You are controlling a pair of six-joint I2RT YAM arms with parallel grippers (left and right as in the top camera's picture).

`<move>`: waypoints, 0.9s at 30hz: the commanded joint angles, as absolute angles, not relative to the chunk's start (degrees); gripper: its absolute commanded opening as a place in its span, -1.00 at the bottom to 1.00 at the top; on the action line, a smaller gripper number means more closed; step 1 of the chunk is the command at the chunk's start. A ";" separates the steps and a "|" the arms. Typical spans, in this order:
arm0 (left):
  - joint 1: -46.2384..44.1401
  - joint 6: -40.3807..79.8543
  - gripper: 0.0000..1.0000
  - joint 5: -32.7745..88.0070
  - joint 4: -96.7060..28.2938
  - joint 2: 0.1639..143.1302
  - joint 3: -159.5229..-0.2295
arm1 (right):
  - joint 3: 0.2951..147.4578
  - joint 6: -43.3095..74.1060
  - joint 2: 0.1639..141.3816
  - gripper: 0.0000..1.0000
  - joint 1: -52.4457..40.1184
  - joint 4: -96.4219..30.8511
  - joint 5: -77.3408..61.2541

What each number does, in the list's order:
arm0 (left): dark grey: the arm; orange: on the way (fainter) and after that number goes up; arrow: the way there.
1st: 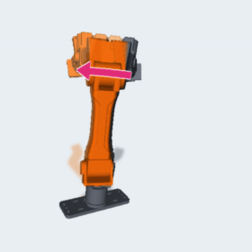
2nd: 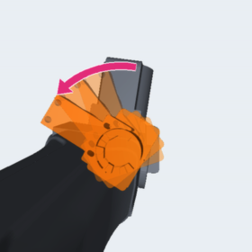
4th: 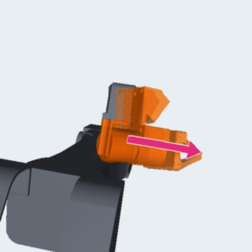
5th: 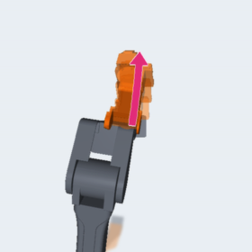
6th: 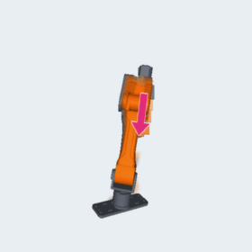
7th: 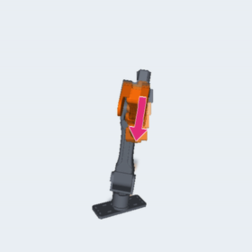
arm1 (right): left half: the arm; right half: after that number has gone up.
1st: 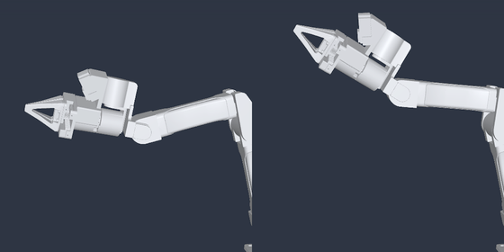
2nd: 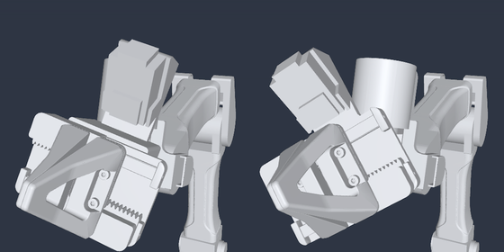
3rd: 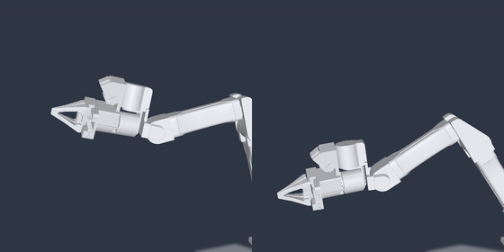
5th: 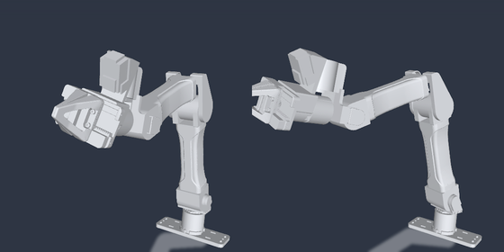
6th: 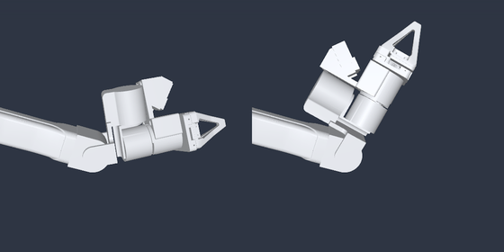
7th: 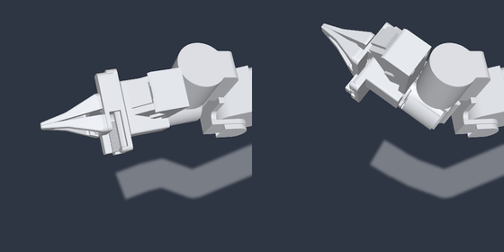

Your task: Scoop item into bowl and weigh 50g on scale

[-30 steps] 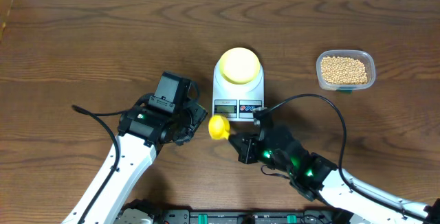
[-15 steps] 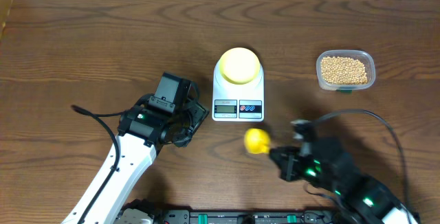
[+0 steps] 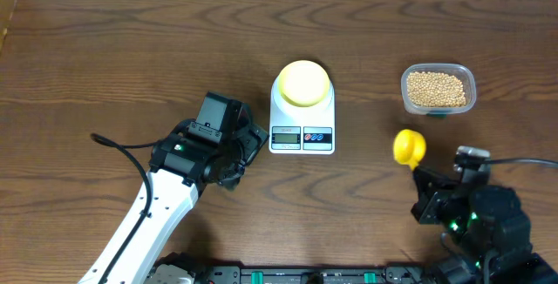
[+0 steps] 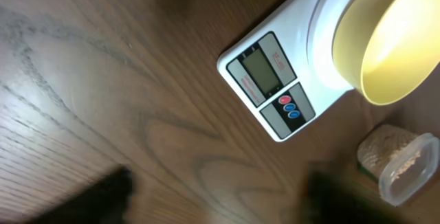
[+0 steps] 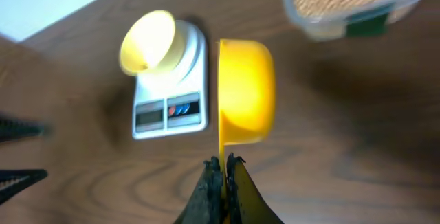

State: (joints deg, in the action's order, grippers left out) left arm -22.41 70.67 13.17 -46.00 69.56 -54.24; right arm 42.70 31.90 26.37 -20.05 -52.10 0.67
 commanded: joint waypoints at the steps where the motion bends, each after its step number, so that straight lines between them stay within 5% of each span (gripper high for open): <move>1: -22.59 61.32 -0.85 12.49 -44.49 69.54 -54.48 | 48.42 27.42 30.52 -0.98 -17.19 -54.50 2.24; 7: -25.28 42.15 -0.86 14.33 -39.77 69.56 -54.48 | 54.37 26.48 36.58 -0.98 -13.72 -57.21 2.26; 14: -37.58 46.59 -0.86 -2.44 -37.65 71.29 -54.48 | 54.98 22.15 41.36 -0.98 -11.79 -56.84 2.28; 27: -41.50 46.57 -0.86 -2.63 -17.82 89.19 -54.48 | 54.98 20.10 43.03 -0.98 -9.74 -56.69 2.24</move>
State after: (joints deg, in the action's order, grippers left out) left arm -41.36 46.48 -1.04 -20.36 86.56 -54.24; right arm 53.84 21.58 43.11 -10.20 -56.75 1.56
